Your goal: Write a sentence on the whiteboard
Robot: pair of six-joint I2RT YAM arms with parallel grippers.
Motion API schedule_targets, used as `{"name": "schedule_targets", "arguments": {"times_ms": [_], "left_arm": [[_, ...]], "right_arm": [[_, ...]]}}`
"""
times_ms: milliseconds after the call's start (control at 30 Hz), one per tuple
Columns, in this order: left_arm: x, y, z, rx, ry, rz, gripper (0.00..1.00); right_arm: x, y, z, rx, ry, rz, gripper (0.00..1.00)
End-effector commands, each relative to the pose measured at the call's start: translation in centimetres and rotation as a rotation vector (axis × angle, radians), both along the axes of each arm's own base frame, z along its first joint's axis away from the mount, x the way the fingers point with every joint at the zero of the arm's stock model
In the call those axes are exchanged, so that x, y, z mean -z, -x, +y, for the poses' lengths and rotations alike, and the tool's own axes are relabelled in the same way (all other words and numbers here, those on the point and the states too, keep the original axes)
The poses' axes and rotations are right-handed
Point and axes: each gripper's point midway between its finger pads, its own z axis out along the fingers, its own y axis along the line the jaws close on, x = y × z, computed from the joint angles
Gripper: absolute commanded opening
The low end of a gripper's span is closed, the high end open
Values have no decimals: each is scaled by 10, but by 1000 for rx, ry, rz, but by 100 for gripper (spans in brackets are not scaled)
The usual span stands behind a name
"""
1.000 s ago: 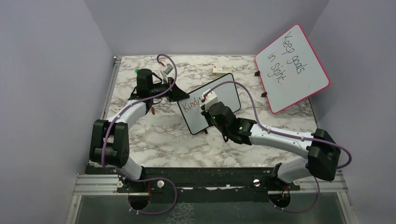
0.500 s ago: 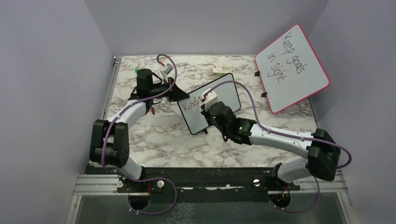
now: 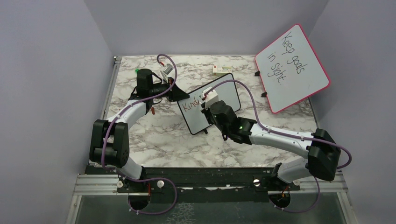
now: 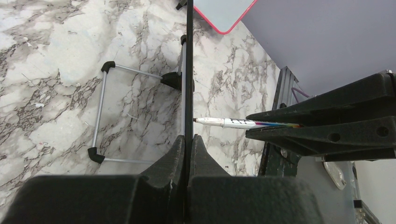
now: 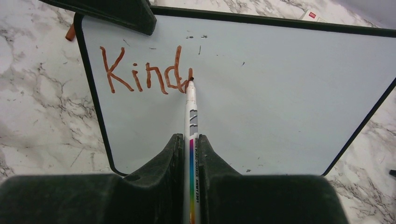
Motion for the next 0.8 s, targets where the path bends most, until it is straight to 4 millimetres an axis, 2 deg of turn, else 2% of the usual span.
{"name": "schedule_targets", "arguments": {"times_ms": [0, 300, 767], "left_arm": [[2, 7, -2, 38, 4, 25, 0], [2, 7, -2, 36, 3, 24, 0], [2, 6, -2, 36, 3, 25, 0]], "right_arm": [[-18, -15, -4, 55, -38, -58, 1], [-17, -17, -8, 68, -29, -54, 1], [3, -9, -18, 81, -10, 4, 1]]}}
